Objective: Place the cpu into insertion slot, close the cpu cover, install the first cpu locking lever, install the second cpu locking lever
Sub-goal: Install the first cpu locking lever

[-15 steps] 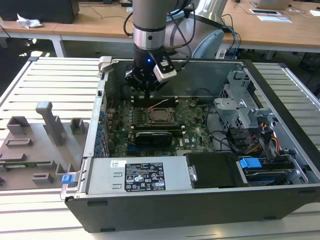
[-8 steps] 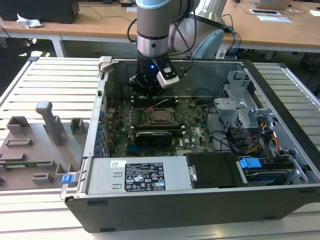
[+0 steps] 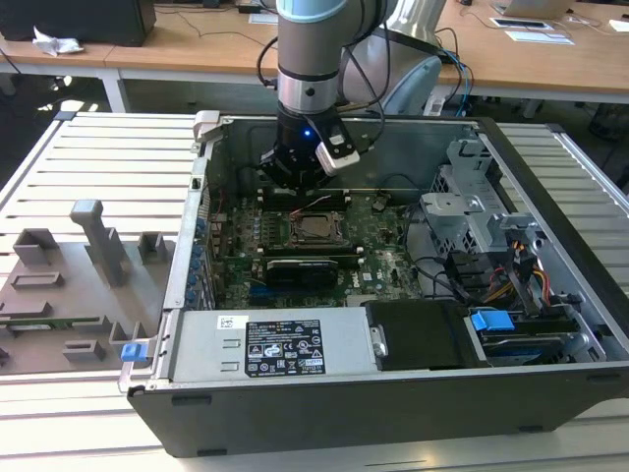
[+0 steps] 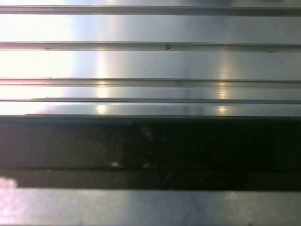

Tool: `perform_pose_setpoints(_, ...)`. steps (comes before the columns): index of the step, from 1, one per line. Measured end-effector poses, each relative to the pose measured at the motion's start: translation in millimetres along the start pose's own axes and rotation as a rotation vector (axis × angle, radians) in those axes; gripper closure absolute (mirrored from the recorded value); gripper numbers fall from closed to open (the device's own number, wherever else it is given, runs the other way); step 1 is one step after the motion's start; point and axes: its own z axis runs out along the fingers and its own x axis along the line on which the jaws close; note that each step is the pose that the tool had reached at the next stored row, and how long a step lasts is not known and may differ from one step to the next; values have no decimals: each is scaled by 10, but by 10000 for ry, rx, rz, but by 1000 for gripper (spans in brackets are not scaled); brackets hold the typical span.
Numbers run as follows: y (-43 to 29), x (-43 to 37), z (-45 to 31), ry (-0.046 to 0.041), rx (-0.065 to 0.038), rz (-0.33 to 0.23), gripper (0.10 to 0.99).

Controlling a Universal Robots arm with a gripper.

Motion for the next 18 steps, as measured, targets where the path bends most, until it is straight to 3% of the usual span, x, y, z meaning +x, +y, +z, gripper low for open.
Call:
perform_pose_setpoints(5, 10, -105, 13, 3, -1, -70, 980)
perform_pose_setpoints(11, 29, -325, 97, 50, -2, -72, 980)
perform_pose_setpoints(18, 18, -376, 150, 49, 0, -71, 980)
